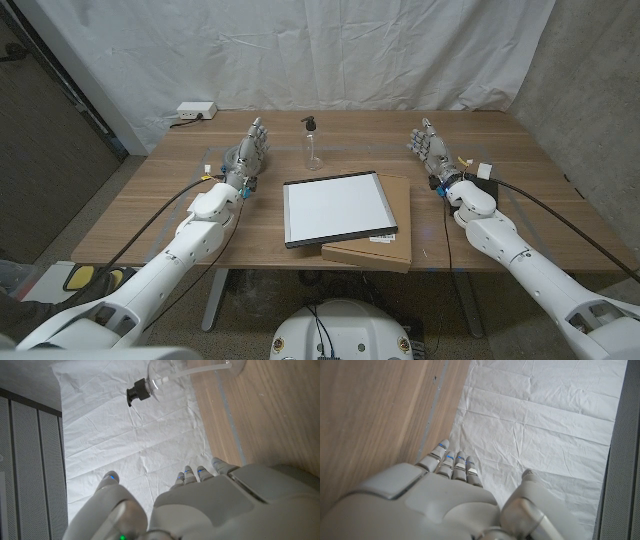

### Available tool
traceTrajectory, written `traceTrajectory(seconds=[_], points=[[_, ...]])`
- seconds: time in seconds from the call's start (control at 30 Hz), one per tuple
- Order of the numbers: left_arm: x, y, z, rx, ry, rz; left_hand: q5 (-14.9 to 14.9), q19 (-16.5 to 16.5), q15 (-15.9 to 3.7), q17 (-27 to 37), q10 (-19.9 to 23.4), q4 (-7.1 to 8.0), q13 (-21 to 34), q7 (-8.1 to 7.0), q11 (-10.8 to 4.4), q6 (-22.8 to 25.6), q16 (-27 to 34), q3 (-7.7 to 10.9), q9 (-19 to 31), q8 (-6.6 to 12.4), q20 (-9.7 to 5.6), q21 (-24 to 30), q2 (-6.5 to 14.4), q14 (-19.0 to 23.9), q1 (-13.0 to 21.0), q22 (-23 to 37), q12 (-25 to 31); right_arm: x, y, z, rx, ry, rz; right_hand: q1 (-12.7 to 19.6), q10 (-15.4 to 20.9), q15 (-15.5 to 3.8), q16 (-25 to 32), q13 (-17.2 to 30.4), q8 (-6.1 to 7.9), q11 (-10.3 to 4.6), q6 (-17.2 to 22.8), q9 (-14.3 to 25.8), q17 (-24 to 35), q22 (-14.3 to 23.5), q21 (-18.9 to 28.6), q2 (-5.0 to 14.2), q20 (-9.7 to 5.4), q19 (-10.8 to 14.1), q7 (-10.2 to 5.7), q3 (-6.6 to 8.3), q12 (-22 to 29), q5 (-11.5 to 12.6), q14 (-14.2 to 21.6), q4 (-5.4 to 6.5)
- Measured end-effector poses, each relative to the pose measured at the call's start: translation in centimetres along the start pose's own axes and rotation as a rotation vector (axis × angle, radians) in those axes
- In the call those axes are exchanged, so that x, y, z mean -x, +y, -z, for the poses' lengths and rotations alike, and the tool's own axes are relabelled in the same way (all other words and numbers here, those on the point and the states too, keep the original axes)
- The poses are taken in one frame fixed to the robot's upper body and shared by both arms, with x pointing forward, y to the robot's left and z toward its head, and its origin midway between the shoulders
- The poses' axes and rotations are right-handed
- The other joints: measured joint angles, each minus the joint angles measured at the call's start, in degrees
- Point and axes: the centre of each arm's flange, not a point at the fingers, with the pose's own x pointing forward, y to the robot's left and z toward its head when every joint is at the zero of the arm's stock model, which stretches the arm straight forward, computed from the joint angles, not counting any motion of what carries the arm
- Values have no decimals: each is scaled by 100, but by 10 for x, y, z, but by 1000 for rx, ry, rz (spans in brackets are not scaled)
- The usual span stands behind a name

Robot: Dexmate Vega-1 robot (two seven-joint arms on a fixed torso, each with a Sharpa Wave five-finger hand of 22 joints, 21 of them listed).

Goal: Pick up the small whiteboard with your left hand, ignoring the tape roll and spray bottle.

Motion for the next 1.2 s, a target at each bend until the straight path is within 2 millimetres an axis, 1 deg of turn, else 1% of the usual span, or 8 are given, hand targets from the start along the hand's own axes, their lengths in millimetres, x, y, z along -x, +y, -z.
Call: traceTrajectory(seconds=[0.03, 0.4, 0.43, 0.67, 0.73, 0.93, 1.1, 1.2], points=[[3, -5, -2, -1, -4, 9, 0, 0, 0, 0, 0, 0, 0, 0, 0, 0, 0, 0, 3, 0, 0, 0, 0, 0, 0, 0, 10, 1, 0, 1, 4, 4, -3, 0, 0, 0, 0, 0, 0, 0, 0, 2, 0, 9, 0, 0, 0, 0, 0, 0, 0, 0, 0, 0], [9, -12, -6, -2, -10, 16, 0, 0, -18, -1, 0, 0, 0, 0, 0, 0, 44, 0, 3, 45, 0, 0, 79, 24, 78, 0, 31, 8, 2, 0, 13, 7, -11, 3, 0, 0, 0, 0, 0, 0, 0, 2, -1, 27, 0, 3, 0, -1, 0, 0, 0, 0, 0, 0], [9, -13, -6, -2, -11, 17, 0, 0, -3, -1, 0, 0, 0, 0, 0, 0, 44, 0, 3, 45, 0, 0, 84, 39, 84, 0, 37, 10, 2, 0, 14, 8, -10, 38, 0, 0, 0, 0, 0, 0, 0, 1, -1, 27, 0, 38, 0, -1, 0, 0, 0, 0, -1, 0], [12, -13, -8, -9, -15, 34, 39, 1, -6, -1, 64, -33, -1, 0, -19, 1, 44, 32, 3, 45, 0, 39, 141, 79, 141, -1, 55, 13, 1, -1, 13, 9, -4, 38, -1, -1, -1, -1, 0, -1, 32, 1, -1, 26, 0, 38, 1, -1, 31, 18, 0, 0, -1, -18], [13, -13, -9, -10, -19, 41, 39, 27, -31, -1, 112, -48, -1, -19, -14, 27, 60, 47, 2, 85, 2, 61, 183, 129, 183, -1, 55, 15, 0, -1, 11, 9, 0, 38, -1, -1, -1, -1, 0, -1, 32, 1, -1, 26, 0, 38, 1, -1, 31, 18, 0, 0, -1, -18], [17, -12, -10, -6, -30, 52, 39, 126, -100, -17, 249, -94, -1, -71, -81, 198, 89, 94, -11, 133, 0, 83, 267, 290, 326, -1, 122, 17, 0, -1, 7, 10, 7, 60, -1, -1, -1, -1, 0, -1, 32, 1, -1, 26, 0, 60, 18, -20, 30, 18, 0, 0, -1, -18], [23, -10, -10, -7, -37, 56, 39, 148, -103, -17, 344, -119, -1, -93, -131, 281, 89, 118, -13, 133, 22, 83, 303, 348, 407, -1, 143, 17, 0, 1, 3, 12, 11, 61, 30, -1, -1, -1, 0, 30, 31, 1, -2, 25, 0, 62, 23, -24, 30, 18, 0, 0, -1, -18], [26, -10, -11, -9, -39, 58, 39, 189, -103, -17, 372, -136, -1, -81, -101, 331, 89, 135, -13, 133, 1, 83, 325, 348, 430, -1, 143, 16, -1, 3, 0, 17, 14, 91, 31, -1, -1, -2, 0, 30, 31, 1, -2, 25, 0, 91, 23, -24, 30, 17, 0, 0, -1, -18]])
